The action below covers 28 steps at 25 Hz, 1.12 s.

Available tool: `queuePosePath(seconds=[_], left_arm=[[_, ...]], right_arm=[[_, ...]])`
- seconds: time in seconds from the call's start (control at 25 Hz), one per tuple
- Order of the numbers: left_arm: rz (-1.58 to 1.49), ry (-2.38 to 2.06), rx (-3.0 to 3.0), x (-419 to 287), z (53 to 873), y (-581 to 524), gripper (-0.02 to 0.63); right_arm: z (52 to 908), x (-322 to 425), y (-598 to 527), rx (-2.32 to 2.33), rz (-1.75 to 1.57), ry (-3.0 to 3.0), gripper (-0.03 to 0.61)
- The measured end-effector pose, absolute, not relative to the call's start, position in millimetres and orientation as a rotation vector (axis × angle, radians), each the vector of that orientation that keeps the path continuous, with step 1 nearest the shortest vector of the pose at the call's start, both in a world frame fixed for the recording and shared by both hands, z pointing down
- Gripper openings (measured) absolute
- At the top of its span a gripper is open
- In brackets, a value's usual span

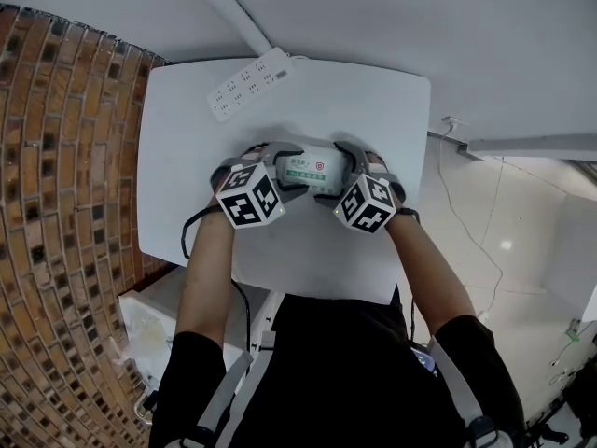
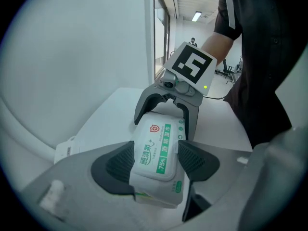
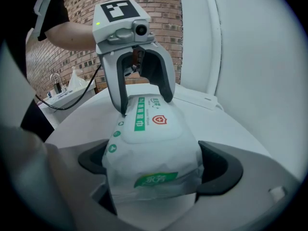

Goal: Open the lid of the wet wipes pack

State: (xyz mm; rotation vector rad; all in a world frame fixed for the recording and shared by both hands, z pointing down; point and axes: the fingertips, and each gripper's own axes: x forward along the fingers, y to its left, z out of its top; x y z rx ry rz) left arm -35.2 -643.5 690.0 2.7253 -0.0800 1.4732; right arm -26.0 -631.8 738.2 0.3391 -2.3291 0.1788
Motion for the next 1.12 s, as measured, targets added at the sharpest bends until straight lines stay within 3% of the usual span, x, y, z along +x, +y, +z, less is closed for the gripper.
queuePosePath(seconds=[1.12], left_arm=[[0.976,-0.011,2.596,-31.4,659.4,-653.1,0.281]], right_arm=[[739.5,-24.2,-631.5,0.332,0.186,-2.323,0.545]])
